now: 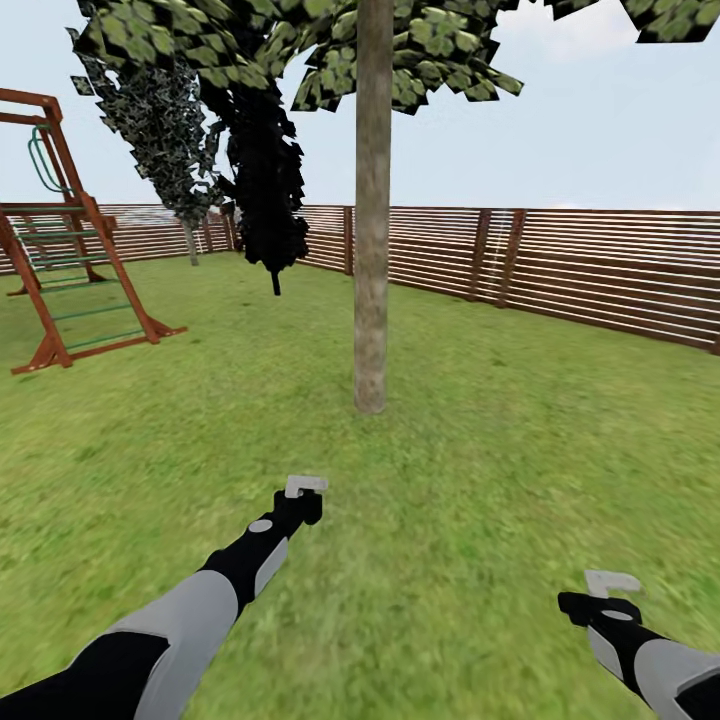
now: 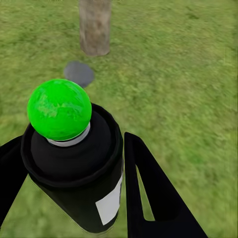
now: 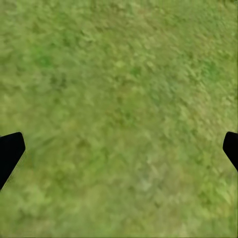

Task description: In the garden, pick up the pesticide atomizer on the floor and spray pesticide onto both trees until each tree trunk is fully covered.

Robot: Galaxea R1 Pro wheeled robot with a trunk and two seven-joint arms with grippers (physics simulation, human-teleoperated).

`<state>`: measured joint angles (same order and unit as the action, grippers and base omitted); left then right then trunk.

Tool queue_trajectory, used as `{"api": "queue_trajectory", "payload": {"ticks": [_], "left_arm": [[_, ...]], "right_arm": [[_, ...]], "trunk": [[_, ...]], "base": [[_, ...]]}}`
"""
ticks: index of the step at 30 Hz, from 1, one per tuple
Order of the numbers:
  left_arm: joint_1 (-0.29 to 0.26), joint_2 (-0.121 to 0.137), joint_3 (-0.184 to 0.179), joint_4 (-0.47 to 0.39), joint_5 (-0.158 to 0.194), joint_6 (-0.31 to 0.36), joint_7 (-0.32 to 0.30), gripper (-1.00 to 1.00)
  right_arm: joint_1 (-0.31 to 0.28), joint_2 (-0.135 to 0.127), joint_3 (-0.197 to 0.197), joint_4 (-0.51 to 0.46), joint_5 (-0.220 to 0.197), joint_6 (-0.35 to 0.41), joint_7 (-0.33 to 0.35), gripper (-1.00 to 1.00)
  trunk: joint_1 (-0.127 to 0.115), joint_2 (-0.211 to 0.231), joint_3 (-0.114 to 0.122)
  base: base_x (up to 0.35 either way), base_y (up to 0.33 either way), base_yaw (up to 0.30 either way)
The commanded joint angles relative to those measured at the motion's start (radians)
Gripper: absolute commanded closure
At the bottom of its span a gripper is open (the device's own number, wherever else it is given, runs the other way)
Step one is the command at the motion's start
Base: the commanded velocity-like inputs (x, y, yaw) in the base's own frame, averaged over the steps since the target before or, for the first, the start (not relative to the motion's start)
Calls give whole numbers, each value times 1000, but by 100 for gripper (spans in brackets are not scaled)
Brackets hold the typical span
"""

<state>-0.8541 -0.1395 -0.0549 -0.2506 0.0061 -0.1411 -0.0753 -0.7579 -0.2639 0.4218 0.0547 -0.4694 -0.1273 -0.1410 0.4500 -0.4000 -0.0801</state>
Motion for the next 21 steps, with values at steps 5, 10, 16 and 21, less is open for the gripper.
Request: {"api": "queue_trajectory", "payload": {"ticks": [5,10,16,21], "left_arm": [[0,0,1,1,0,0,0,100],[1,0,1,1,0,0,0,100],[0,0,1,1,0,0,0,100],[0,0,2,1,0,-1,0,100]], "right_arm": [[0,1,0,0,0,0,0,-100],[0,8,0,1,0,0,0,-100],[2,10,0,1,0,0,0,-100],[2,14,0,1,-1,0,0,-100]], "trunk": [[0,0,0],[0,0,0],[0,0,0],[0,0,0]], "base": [[350,-3,0],[350,-72,0],[350,-105,0],[350,-109,0]]}}
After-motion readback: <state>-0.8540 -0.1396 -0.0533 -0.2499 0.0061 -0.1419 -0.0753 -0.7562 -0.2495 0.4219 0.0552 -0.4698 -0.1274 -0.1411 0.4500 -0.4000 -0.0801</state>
